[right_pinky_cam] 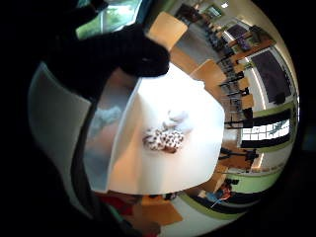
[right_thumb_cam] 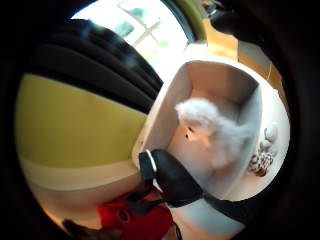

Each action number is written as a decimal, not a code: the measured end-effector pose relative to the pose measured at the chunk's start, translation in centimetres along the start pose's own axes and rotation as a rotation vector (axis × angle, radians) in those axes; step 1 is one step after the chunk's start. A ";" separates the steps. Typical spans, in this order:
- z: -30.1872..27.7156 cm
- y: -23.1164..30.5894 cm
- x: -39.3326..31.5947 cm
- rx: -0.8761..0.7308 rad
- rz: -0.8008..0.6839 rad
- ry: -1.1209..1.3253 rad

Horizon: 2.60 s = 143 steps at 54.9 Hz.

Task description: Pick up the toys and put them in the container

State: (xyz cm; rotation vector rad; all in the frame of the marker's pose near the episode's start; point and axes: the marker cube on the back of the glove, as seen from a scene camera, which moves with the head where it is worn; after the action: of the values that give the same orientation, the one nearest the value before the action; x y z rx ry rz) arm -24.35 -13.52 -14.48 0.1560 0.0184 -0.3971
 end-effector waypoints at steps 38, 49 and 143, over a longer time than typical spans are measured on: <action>7.4 15.1 19.8 -0.149 0.230 0.071; 10.6 14.7 19.7 -0.202 0.275 0.068; 8.4 11.9 17.1 0.042 0.192 0.120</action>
State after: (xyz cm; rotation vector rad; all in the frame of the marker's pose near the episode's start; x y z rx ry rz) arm -4.14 -10.57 -5.30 0.2206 0.1125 -0.1961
